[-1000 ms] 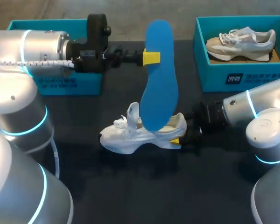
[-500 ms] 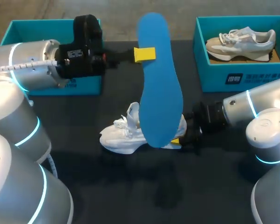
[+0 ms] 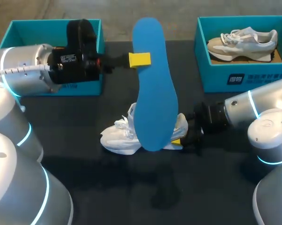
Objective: Take the shoe out of the shoebox, open the shoe tongue, remove and reinsert the insole, then place the shoe into the shoebox
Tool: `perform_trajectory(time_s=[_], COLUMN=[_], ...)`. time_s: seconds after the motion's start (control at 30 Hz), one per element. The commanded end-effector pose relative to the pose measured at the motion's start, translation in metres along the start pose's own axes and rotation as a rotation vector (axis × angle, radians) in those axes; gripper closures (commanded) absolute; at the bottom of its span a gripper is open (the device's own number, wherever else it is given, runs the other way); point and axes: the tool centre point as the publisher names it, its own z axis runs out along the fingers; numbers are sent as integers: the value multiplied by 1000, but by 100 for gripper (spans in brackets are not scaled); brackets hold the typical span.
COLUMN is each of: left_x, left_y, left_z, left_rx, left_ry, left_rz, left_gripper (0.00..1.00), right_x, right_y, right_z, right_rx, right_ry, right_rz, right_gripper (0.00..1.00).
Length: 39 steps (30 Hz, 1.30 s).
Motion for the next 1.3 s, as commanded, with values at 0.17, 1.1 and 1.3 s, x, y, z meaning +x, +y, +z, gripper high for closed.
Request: perform_trajectory(time_s=[0.17,1.1,1.3], left_x=[-1,-1,-1], left_y=[0,0,0], left_z=[4,4,4], left_rx=[0,0,0], left_ry=[2,2,2], left_rz=[8,8,8], left_gripper=[100,100,100], right_x=[-2,-3,-6], right_y=[-2,-1,6], right_z=[2,-4,-17], right_rx=[7,20,64], right_ry=[0,-1,-5], right_rz=[1,9,3], right_gripper=[100,0,0])
